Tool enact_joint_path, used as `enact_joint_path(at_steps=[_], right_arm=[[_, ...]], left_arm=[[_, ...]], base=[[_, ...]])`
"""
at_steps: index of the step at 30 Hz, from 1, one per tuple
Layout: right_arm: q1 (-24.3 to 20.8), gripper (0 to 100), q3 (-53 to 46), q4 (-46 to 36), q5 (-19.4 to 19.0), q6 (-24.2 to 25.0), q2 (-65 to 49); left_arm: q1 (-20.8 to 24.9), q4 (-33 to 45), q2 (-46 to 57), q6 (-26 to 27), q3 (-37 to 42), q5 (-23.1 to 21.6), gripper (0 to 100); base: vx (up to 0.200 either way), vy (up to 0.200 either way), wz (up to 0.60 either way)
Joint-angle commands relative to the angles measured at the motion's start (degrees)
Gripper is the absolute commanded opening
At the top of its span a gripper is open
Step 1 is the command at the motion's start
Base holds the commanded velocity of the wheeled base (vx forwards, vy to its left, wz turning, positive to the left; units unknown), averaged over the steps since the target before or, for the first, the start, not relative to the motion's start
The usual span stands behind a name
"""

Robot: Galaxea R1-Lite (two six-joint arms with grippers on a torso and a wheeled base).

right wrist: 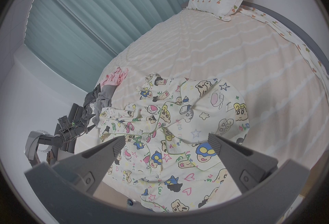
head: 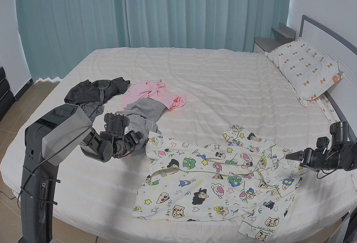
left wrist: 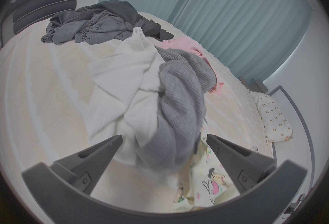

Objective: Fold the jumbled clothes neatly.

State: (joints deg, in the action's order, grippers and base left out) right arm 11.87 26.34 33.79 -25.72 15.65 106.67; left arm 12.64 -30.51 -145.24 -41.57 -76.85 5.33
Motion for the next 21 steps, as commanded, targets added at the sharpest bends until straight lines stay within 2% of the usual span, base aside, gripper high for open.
enact_joint_path(at_steps=[1, 2, 8, 15, 21], right_arm=[[-0.01, 100, -0.15, 0.05, -0.03, -0.01, -0.23], [-0.01, 100, -0.15, 0.05, -0.03, -0.01, -0.23], [-0.18, 100, -0.15, 0.05, -0.03, -0.01, -0.58], [-0.54, 100, -0.59, 0.05, -0.12, -0.01, -0.67], [-0.54, 100, -0.94, 0.13, -0.12, -0.01, -1.02]], left_arm=[[-0.34, 0.02, -4.18, -0.09, -4.63, 0.47, 100], [-0.34, 0.02, -4.18, -0.09, -4.63, 0.47, 0], [-0.95, 0.1, -6.37, -0.09, -8.58, 1.62, 0], [-4.12, -0.86, -5.23, -1.23, -10.6, 5.4, 0], [-7.98, -6.58, -0.75, -1.76, -10.34, 5.66, 0]], base=[[0.0, 0.0, 0.0], [0.0, 0.0, 0.0], [0.0, 0.0, 0.0], [0.0, 0.0, 0.0], [0.0, 0.0, 0.0]])
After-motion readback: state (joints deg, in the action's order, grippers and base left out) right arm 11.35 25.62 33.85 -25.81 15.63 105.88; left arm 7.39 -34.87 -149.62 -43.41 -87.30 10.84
